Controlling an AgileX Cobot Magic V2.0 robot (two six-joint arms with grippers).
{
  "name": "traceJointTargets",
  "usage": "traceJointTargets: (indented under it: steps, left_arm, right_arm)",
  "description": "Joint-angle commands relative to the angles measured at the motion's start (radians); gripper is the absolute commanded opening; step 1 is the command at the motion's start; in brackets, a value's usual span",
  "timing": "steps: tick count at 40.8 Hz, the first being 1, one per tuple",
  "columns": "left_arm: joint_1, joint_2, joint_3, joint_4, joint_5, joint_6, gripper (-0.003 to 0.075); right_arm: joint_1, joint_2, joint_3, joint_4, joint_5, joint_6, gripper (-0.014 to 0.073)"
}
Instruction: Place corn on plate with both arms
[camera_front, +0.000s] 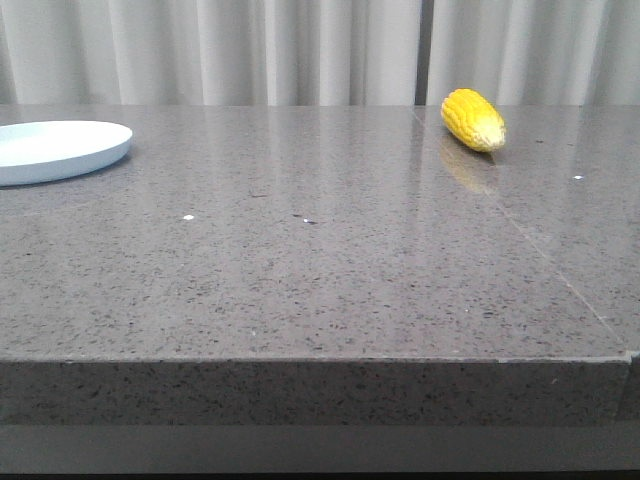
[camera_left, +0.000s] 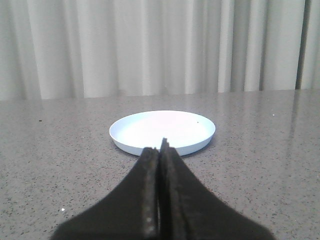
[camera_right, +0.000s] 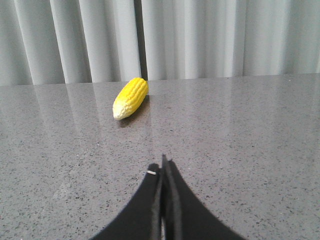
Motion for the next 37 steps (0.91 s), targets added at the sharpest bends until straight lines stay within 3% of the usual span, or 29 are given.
traceJointTargets:
  steps: [1, 27, 37]
  left_arm:
    - [-0.007, -0.017, 0.023, 0.0, -0.087, 0.0, -0.002]
    - [-0.007, -0.017, 0.023, 0.0, -0.091, 0.0, -0.002]
    - [-0.009, -0.017, -0.047, -0.014, -0.18, 0.0, -0.002]
  right_arm:
    - [-0.007, -0.017, -0.022, 0.0, -0.086, -0.005, -0.0086]
    - [-0.007, -0.017, -0.023, 0.0, -0.102, -0.005, -0.0086]
    - [-0.007, -0.016, -0.111, 0.0, -0.079, -0.006, -0.0086]
